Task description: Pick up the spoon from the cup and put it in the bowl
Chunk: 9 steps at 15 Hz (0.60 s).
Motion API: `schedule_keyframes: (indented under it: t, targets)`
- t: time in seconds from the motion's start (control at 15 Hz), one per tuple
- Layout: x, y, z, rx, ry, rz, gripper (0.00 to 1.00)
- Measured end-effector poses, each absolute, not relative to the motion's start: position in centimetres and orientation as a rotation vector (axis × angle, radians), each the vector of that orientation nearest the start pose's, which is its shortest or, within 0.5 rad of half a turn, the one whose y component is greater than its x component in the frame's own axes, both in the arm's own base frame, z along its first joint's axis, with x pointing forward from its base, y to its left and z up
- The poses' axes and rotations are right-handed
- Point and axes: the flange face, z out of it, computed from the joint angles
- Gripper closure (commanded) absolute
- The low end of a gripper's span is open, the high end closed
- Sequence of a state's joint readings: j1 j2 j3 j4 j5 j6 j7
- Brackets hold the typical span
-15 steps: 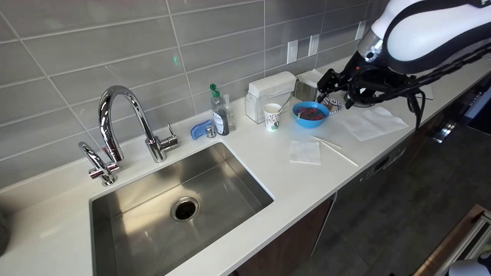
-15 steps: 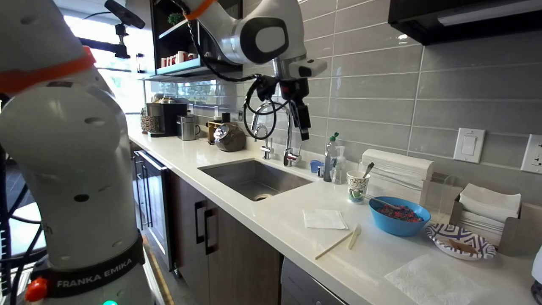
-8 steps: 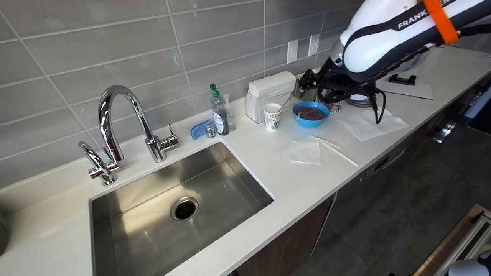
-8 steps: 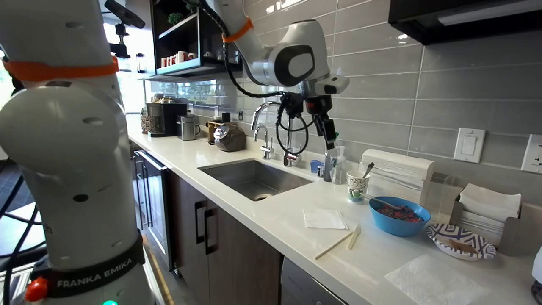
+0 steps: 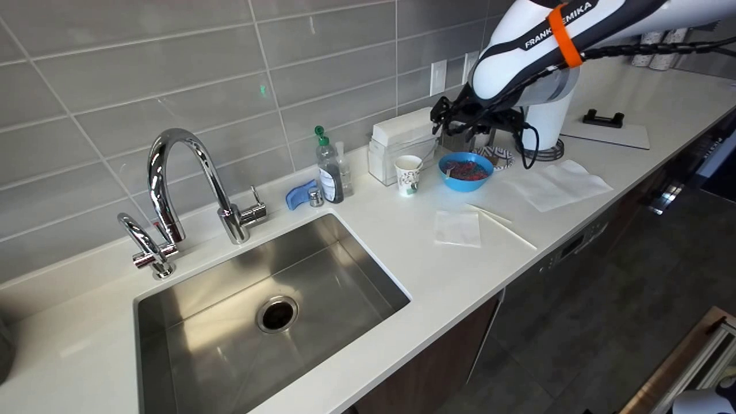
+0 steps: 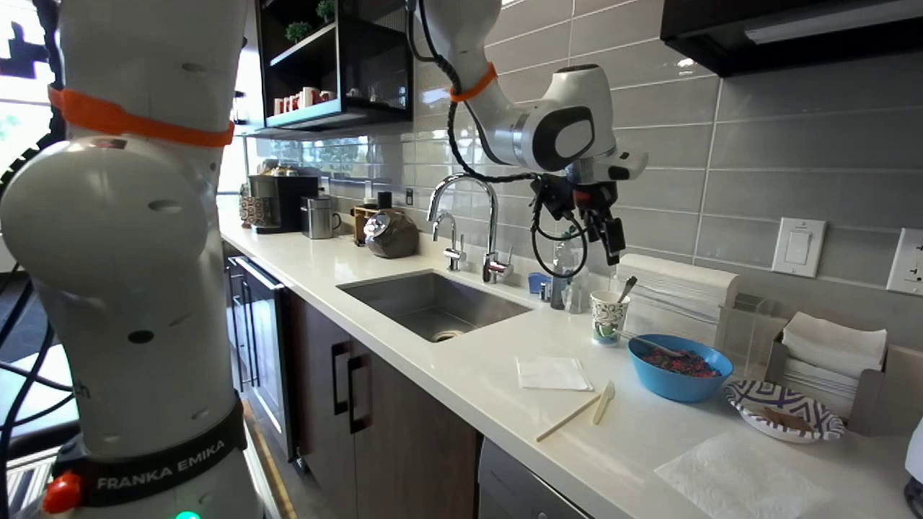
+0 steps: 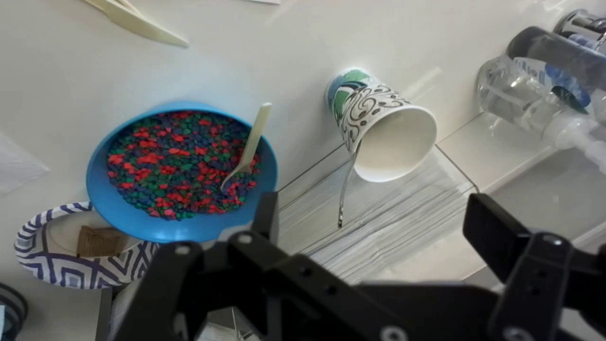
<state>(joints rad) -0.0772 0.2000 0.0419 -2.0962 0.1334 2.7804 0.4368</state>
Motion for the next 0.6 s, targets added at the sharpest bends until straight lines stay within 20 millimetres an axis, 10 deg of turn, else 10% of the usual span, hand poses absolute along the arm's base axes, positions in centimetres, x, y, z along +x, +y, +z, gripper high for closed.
schedule_keyframes:
  t: [0.6]
  targets:
    - [62.70,-2.98,37.39,-2.747,0.853,-0.673,0.00]
